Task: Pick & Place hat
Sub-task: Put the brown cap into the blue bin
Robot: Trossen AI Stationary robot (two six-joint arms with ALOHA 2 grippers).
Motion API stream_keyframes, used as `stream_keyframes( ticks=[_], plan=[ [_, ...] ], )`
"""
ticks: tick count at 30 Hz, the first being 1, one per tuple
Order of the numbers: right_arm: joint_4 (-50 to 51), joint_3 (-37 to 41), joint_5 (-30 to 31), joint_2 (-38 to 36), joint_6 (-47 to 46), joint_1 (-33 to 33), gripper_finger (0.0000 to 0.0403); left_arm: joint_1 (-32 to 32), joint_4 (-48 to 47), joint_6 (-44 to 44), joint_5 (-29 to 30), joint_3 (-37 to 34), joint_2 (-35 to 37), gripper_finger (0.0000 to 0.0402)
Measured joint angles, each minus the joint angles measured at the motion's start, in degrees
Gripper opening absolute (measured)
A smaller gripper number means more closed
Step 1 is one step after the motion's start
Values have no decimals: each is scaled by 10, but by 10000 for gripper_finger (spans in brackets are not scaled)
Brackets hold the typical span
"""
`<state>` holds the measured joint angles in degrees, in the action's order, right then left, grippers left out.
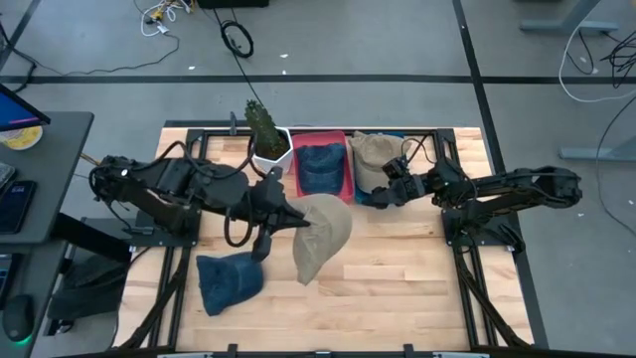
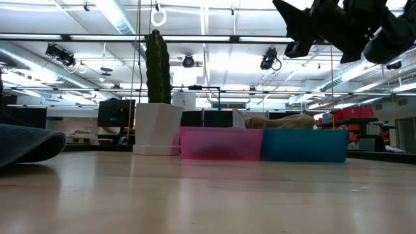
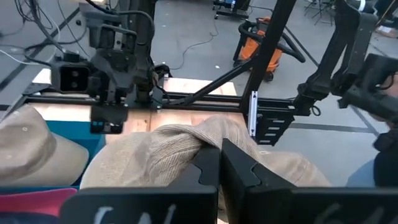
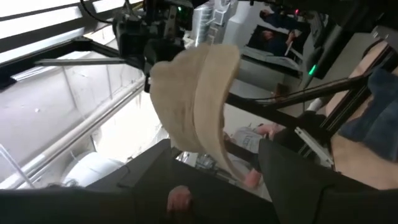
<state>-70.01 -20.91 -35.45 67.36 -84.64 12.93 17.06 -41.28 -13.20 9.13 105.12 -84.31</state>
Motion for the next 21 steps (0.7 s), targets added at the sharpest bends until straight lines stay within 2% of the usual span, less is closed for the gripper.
stream_keyframes(
  ticks=[5,13,21],
  plan=[
    [28,-39,3,0,6,-19,245,-17,14,22,-26,0,0,3],
    [139,-139,-4,0,74,-31,245,-46,39,54,-77,0,0,3],
    [184,-149,-16,0,75,-30,245,-64,46,82,-117,0,3,3]
  ],
)
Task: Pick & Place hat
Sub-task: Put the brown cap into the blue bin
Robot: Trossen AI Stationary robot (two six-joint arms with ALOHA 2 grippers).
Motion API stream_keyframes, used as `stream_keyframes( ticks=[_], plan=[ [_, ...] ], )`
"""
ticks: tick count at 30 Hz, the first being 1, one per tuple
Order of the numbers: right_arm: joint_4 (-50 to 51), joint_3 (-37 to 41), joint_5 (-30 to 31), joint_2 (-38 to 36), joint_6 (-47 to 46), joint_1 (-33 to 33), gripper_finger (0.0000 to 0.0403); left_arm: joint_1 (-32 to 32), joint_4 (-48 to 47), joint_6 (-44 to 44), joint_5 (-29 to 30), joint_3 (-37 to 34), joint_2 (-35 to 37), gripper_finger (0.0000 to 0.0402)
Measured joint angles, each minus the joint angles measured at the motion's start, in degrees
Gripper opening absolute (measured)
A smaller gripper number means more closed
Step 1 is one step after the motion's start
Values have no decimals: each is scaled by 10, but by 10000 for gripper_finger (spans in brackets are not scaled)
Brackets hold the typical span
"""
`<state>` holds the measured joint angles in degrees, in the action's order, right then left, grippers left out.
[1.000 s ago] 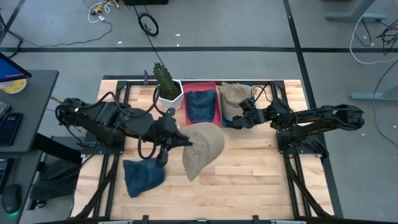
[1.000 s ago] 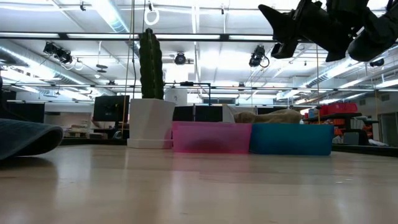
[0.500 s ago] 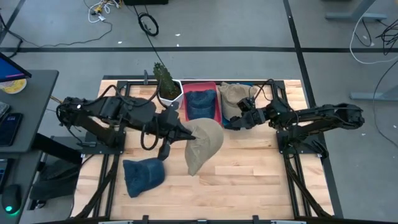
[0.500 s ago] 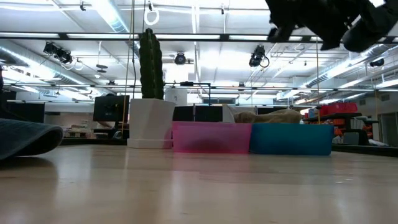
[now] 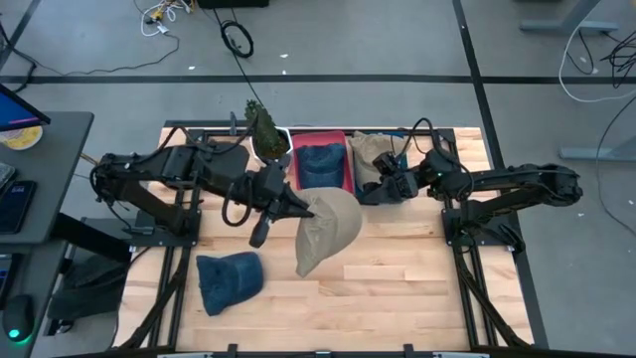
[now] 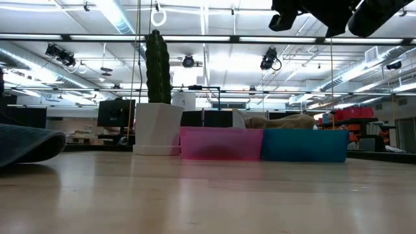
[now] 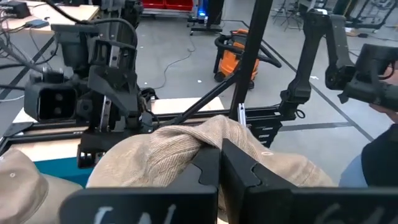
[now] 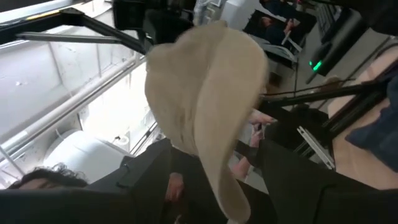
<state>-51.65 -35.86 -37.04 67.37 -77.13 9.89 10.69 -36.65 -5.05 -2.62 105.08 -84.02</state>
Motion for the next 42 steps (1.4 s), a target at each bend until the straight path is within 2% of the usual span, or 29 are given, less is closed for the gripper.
stream_keyframes(
  ticks=[6,13,17,28,42],
  plan=[
    [22,0,8,0,-11,-2,245,-13,-7,45,3,-1,11,3],
    [9,-1,93,0,17,-29,245,-48,-8,75,11,0,21,3],
    [10,-1,131,0,28,-40,245,-58,-8,88,-12,0,24,3],
    [6,-1,196,0,33,-73,245,-86,1,119,-21,0,24,3],
    [6,-1,292,0,84,-98,245,-118,2,138,-21,0,24,3]
  ],
)
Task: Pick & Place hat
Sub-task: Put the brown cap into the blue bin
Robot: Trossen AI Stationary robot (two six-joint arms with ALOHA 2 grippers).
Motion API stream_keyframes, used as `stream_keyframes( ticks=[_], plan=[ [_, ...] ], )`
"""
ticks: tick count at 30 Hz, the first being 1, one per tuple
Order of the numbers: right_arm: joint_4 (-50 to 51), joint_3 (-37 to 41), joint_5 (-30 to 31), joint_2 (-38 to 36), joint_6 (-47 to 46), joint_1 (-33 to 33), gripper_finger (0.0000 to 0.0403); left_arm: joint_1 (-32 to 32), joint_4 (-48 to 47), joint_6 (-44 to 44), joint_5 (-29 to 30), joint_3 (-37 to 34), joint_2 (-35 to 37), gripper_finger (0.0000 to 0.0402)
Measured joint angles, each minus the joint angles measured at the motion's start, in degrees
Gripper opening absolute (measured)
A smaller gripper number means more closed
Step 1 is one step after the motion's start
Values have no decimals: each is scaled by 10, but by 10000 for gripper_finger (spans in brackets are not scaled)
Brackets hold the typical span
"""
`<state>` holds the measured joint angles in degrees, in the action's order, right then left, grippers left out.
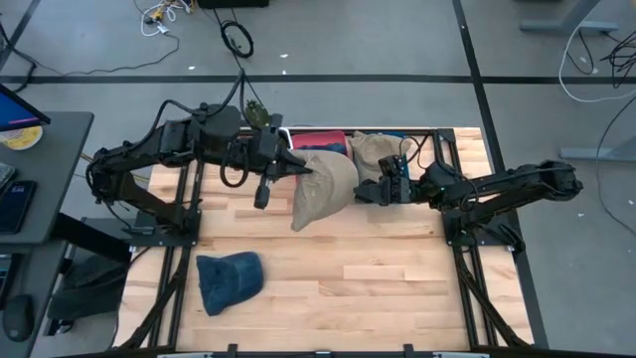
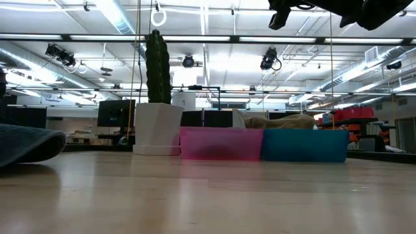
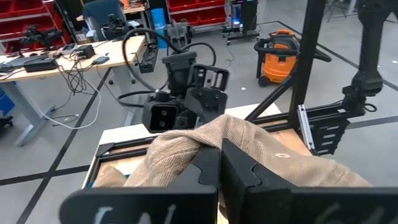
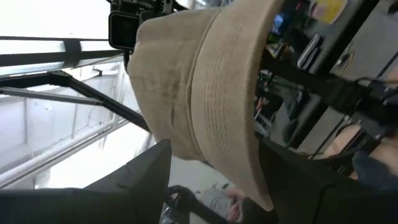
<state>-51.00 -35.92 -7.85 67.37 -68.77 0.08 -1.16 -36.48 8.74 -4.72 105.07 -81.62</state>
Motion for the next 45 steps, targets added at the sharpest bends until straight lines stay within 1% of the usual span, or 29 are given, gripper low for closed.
stream_keyframes(
  ticks=[3,11,14,17,19,22,25,27,31,33,36,40,45],
  plan=[
    [0,0,10,0,9,0,245,-8,0,1,0,0,0,3],
    [1,0,10,0,9,0,244,-26,0,-1,0,0,0,3],
    [1,0,13,0,19,0,232,-29,0,-1,0,0,-1,3],
    [1,0,28,0,35,0,198,-29,1,-1,0,0,-4,3],
    [1,0,30,0,45,1,163,-29,-2,-1,0,0,-6,3],
    [1,0,29,0,53,1,95,-29,-1,0,0,0,-14,3],
    [-2,0,26,0,70,1,24,-29,-3,-1,16,-1,-21,3],
    [-4,0,26,0,76,1,14,-30,-7,-5,33,-1,-23,6],
    [-6,0,32,0,76,1,19,-29,-3,-5,83,-1,-24,33],
    [-4,0,32,0,76,1,10,-29,-2,7,106,-1,-24,55],
    [-5,0,32,0,73,3,9,-29,-4,34,136,-1,-12,92],
    [-3,1,29,-3,69,6,8,-29,2,53,180,-1,25,140],
    [2,1,32,-34,73,13,8,-29,0,42,205,0,78,183]
  ],
)
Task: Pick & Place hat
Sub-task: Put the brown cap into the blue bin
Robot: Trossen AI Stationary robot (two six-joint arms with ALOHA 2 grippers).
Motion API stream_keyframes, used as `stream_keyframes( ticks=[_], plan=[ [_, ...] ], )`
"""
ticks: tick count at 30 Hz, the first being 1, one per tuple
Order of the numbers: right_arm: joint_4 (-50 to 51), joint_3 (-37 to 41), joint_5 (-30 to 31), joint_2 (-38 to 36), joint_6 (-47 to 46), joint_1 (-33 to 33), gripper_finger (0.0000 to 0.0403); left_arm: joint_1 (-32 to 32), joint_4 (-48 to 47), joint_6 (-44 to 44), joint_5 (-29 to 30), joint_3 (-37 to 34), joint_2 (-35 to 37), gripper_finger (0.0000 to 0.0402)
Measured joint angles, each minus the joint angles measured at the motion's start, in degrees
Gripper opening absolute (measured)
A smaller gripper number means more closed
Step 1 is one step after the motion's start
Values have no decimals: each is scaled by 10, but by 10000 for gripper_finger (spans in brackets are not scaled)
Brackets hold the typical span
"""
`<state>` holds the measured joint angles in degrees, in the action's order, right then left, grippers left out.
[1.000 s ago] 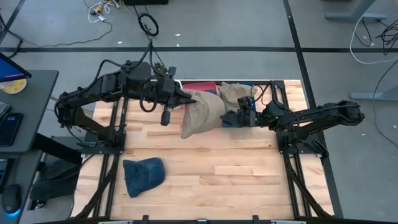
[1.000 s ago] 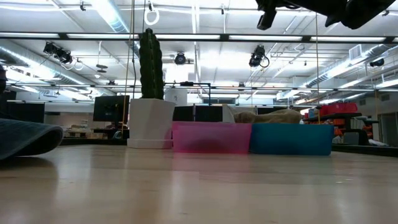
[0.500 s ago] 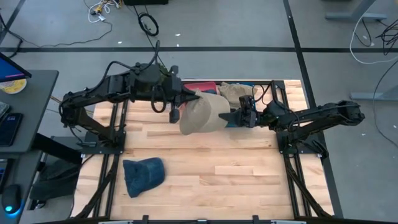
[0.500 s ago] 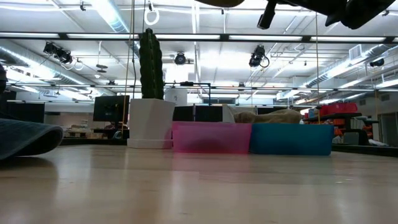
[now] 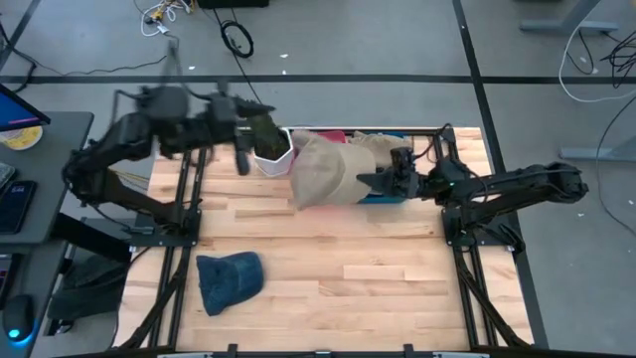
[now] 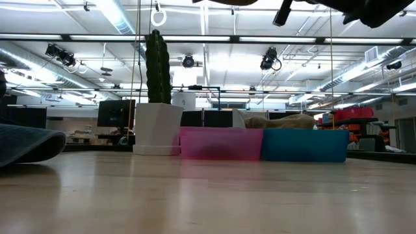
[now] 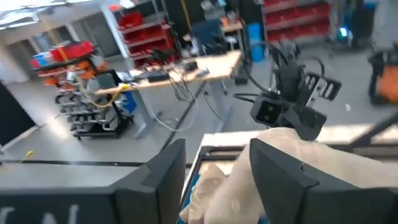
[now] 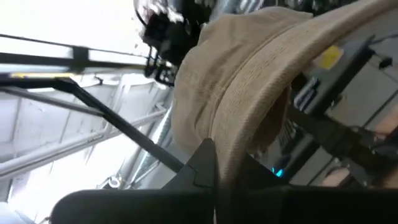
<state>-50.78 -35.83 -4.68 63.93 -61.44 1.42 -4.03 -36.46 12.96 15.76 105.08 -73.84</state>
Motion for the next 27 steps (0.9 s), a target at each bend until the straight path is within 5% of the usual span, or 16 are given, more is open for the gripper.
stream_keyframes(
  ticks=[4,8,13,23,27],
  plan=[
    [58,0,43,-53,9,-2,7,0,-1,-44,27,0,39,199],
    [150,0,157,-106,9,-34,6,0,-3,-63,61,0,61,201],
    [174,0,360,-122,6,-120,6,0,-35,-59,107,0,61,194],
    [115,0,914,-50,-5,-337,6,0,-62,-17,118,0,22,190],
    [55,-1,946,-13,4,-359,6,0,-64,8,119,-1,13,190]
  ],
)
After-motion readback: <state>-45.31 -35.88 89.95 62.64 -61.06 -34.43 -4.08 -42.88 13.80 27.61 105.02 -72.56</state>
